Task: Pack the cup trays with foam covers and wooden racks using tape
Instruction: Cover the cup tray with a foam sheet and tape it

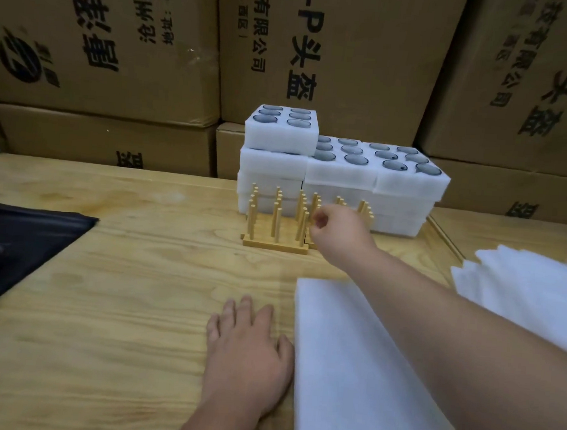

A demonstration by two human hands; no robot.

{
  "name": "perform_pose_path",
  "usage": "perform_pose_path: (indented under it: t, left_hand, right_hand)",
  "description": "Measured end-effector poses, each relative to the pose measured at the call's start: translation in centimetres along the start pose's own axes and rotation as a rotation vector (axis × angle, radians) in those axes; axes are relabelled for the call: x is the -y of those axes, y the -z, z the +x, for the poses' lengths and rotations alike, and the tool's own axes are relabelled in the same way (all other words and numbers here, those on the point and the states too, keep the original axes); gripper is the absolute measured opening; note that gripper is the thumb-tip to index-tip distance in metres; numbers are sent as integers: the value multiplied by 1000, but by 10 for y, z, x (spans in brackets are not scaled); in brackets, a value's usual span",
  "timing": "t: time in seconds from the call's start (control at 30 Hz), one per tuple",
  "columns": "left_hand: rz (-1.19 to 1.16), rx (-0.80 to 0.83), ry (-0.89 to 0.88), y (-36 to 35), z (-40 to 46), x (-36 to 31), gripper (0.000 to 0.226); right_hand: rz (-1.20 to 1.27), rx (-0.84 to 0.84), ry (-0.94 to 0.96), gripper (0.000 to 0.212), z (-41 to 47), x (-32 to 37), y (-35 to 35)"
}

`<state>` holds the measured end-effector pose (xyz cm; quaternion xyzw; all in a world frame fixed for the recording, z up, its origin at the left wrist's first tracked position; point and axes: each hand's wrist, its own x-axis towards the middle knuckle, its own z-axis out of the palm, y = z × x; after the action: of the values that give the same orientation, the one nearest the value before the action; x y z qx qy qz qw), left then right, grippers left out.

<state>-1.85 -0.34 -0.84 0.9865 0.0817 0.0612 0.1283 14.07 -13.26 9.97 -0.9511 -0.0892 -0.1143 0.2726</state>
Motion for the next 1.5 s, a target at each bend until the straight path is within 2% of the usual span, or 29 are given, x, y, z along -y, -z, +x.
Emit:
perform_pose_path:
  t: [0.1, 0.2, 0.4, 0.53, 0.73, 0.9, 1.1, 1.27, 1.5]
  left_hand:
    - [-8, -9, 5, -2, 0, 1, 68]
    - [-6, -10, 8, -3, 1, 1, 70]
    - [-22, -11, 12, -2, 1, 0, 69]
    - [-36, -9, 11, -1, 0, 0, 68]
    - [-42, -4, 11, 0, 0, 0, 66]
    - [-53, 9, 14, 0, 0, 0, 66]
    - [-63, 13, 14, 1, 0, 1, 66]
    - [-71, 17, 11, 3, -1, 1, 65]
    - [-84, 15, 12, 5, -3, 0, 63]
  right_hand:
    - [-60, 46, 34, 30, 15, 10, -14]
    - [-78, 77, 47, 37, 27, 22, -27]
    - [-97, 107, 53, 37, 40, 40, -45]
    - [-147, 112, 31, 21, 41, 44, -53]
    - [-141, 83, 7, 22, 41, 47, -52]
    - [-174, 79, 54, 22, 36, 57, -32]
    - [-167, 14, 146, 17, 23, 77, 25]
    - [-75, -32, 196, 3, -4, 72, 69]
    - [312, -30, -24, 18, -70, 31, 111]
